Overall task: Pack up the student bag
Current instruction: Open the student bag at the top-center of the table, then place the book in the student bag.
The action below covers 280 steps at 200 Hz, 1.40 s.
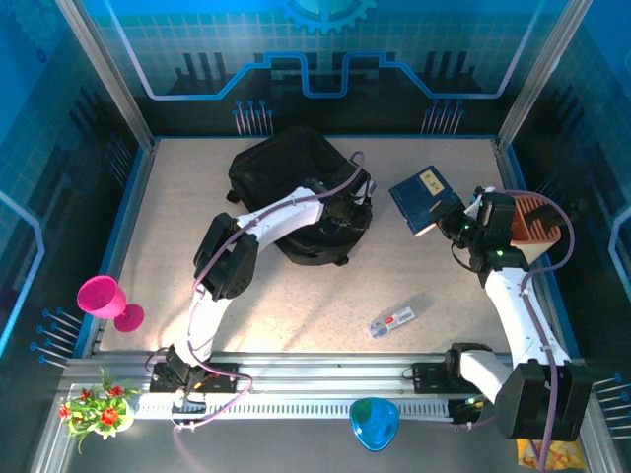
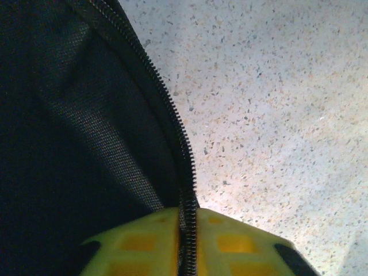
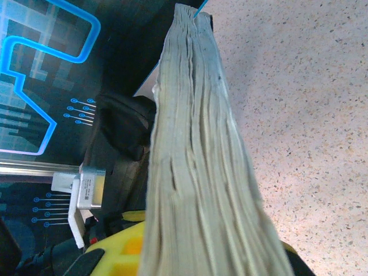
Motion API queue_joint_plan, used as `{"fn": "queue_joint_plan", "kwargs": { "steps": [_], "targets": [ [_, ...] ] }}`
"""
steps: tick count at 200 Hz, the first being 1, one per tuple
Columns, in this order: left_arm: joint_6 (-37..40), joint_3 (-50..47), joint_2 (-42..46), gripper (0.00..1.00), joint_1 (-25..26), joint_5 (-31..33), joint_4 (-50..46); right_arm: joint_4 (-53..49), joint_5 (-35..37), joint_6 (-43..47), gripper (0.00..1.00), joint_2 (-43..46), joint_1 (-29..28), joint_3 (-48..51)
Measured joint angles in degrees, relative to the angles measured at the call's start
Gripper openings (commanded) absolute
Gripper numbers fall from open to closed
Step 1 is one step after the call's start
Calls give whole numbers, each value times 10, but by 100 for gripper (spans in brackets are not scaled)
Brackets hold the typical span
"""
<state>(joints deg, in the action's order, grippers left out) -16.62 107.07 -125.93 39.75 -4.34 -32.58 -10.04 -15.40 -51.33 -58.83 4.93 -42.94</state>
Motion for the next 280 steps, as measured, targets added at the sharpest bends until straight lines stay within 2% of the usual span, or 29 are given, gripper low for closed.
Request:
{"fn": "queue_joint_plan", "kwargs": {
  "steps": [17,47,86,132,165,217,280],
  "targets": [
    [3,2,1,0,-3,-1,-2,0,0,0,9,0,0,0],
    [1,-9,18,0,-15,-20,2,-2,0,0,9,1,0,0],
    [-13,-56,101,0,-56,-45,37,-15,-5,11,10,8,0,0],
    [-14,-90,177,0,-97,-50,79,-38,-52,23,11,12,-7,0],
    [-14,-99,184,0,-96,-60,100,-29,-73,6,11,-10,-69,0],
    [-14,-109,185,0,-96,-85,126,47,-75,-58,11,-114,-180,-5],
    [-14,-127,200,0,-96,-101,145,108,-51,-104,10,-242,-235,-82]
  ]
}}
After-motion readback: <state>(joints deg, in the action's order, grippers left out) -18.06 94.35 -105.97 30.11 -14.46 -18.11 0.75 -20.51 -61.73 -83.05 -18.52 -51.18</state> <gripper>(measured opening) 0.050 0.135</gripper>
